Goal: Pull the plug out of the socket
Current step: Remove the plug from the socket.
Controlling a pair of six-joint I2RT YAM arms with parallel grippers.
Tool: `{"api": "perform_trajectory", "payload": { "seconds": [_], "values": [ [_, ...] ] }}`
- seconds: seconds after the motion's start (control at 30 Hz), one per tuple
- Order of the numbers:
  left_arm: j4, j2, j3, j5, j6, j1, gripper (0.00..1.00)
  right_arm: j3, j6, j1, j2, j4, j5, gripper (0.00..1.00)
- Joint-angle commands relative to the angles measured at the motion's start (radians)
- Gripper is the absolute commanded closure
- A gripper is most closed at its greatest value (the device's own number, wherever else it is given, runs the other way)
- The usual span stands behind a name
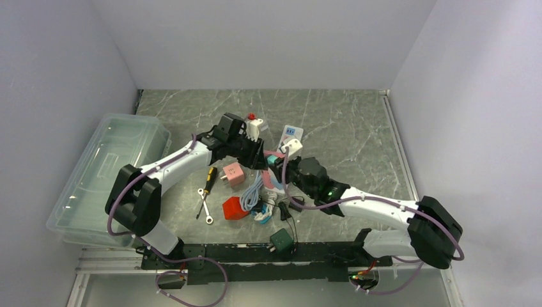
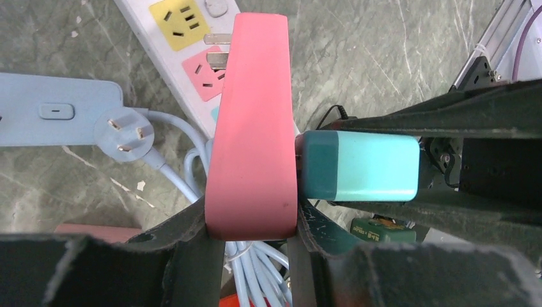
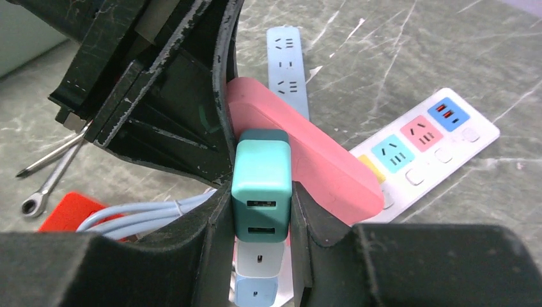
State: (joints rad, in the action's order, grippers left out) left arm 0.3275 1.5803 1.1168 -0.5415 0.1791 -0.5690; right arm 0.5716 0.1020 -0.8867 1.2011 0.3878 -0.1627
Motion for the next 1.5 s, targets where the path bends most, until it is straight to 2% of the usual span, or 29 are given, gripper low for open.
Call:
{"api": "perform_trajectory", "payload": {
  "seconds": [0.0, 0.2, 0.37, 0.47, 0.67, 0.83, 0.97, 1.1, 1.23, 1.47],
  "values": [
    [0.021, -0.006, 0.024, 0.055, -0.012, 0.024, 1.0, 0.072, -0.093, -0.087, 0.053, -0.01, -0.185, 1.0],
    [0.023, -0.014, 0.025, 0.058, -0.012, 0.024, 1.0, 0.042, -0.068, -0.059, 0.023, 0.022, -0.147, 1.0],
    [0.024, -0.008, 0.026, 0.057, -0.012, 0.024, 1.0, -0.013, 0.034, 0.096, -0.056, 0.037, 0.017, 1.0],
    [0.025, -0.003, 0.027, 0.058, -0.012, 0.024, 1.0, -0.035, 0.064, 0.157, -0.096, 0.044, 0.062, 1.0],
    [0.027, 0.001, 0.027, 0.061, -0.008, 0.024, 1.0, -0.015, 0.049, 0.144, -0.069, 0.035, 0.08, 1.0],
    [0.031, 0.001, 0.03, 0.076, -0.005, 0.024, 1.0, 0.006, -0.026, 0.03, -0.045, 0.028, -0.063, 1.0],
    [0.004, -0.025, 0.014, 0.07, 0.001, 0.029, 1.0, 0.004, 0.002, 0.029, -0.062, 0.016, -0.107, 1.0],
    [-0.061, -0.072, -0.006, -0.059, 0.058, 0.076, 1.0, -0.004, 0.084, 0.085, -0.138, -0.071, -0.126, 1.0],
    [-0.167, -0.135, -0.043, -0.198, 0.154, 0.168, 1.0, -0.034, 0.211, 0.142, -0.242, -0.252, -0.126, 1.0],
    [-0.161, -0.254, -0.058, -0.193, 0.136, 0.207, 1.0, -0.108, 0.429, 0.172, -0.355, -0.5, -0.079, 1.0]
  ]
}}
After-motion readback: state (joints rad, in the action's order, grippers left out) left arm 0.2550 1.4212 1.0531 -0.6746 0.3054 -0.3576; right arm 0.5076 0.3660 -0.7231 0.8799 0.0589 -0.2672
